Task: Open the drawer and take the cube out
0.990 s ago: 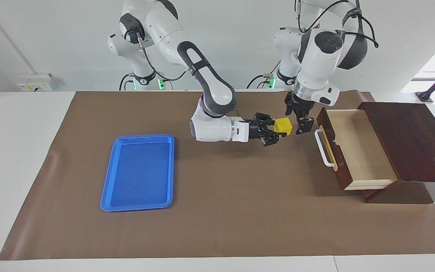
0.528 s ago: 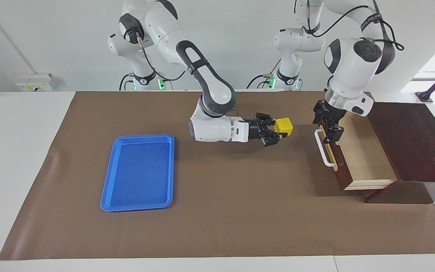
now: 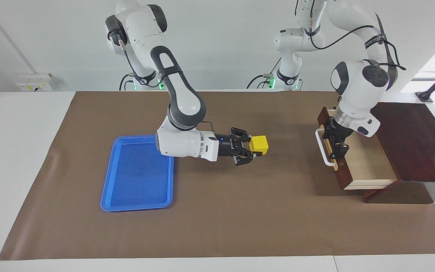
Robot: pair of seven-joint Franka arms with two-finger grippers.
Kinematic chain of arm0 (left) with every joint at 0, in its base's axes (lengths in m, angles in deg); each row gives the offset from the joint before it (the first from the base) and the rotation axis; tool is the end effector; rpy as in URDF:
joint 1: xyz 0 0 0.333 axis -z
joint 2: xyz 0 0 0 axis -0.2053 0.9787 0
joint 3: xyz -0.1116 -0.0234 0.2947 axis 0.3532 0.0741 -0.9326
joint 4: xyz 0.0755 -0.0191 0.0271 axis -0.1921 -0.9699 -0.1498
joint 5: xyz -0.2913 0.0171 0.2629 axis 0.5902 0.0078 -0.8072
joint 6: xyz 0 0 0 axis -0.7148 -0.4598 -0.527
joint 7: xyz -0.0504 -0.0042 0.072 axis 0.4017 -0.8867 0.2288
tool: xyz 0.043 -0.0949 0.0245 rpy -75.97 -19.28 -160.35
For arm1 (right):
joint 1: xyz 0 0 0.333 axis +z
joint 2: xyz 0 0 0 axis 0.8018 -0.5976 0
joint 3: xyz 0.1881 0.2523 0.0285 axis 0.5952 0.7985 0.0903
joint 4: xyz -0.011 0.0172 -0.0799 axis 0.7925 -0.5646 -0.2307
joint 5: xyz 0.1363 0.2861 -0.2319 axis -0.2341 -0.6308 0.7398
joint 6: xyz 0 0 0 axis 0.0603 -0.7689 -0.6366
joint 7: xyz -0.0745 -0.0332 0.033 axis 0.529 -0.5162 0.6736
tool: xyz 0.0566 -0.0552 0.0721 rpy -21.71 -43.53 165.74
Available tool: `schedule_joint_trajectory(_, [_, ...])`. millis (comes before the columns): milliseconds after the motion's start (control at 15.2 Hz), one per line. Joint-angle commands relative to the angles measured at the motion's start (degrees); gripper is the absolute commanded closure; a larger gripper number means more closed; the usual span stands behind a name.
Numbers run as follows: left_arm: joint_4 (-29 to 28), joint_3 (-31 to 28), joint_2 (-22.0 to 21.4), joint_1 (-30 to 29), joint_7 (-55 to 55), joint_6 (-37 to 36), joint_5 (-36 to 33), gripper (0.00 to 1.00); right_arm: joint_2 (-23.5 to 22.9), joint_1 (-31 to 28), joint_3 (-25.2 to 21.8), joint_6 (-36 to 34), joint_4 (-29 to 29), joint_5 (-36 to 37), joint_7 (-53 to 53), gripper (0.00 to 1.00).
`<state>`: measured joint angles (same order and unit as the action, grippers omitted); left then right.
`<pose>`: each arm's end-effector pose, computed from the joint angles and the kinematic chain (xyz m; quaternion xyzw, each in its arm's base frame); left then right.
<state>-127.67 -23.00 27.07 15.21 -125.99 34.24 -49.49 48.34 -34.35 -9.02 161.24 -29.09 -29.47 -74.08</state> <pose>0.5860 -0.0490 0.4326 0.7471 0.6638 0.0278 0.0209 0.6534 0.3318 0.3467 -0.5676 -0.5753 -0.3881 0.4430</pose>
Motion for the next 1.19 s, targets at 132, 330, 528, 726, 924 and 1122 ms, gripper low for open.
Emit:
schedule_joint_trajectory(132, [3.0,0.3,1.3,-4.0,1.0,0.1,-1.7,0.00,-1.8,-10.9,0.6,-7.6,2.3,10.4,3.4,1.00])
schedule_joint_trajectory(330, [3.0,0.4,1.4,-7.8,2.1,0.3,-3.6,0.00,-1.8,-17.8,0.2,-10.9,2.2,14.5,3.5,1.00])
schedule_joint_trajectory(528, [2.5,0.4,1.2,-11.8,5.7,0.4,-3.8,0.00,-1.9,-23.6,0.0,-9.8,1.6,19.5,2.9,1.00])
schedule_joint_trajectory(726, [2.2,0.4,1.0,-14.1,9.5,0.4,-3.8,0.00,-1.8,-26.4,-1.2,-9.3,0.0,20.0,-1.9,1.00])
schedule_joint_trajectory(924, [2.4,0.3,1.0,-14.4,10.3,0.3,-3.8,0.00,-1.9,-29.5,-1.2,-9.6,-4.5,19.3,-8.8,1.00])
schedule_joint_trajectory(1122, [7.9,0.7,1.5,-13.2,12.0,-6.7,-3.9,0.00,-3.1,-30.8,-1.1,-10.6,-5.9,19.0,-16.3,1.00])
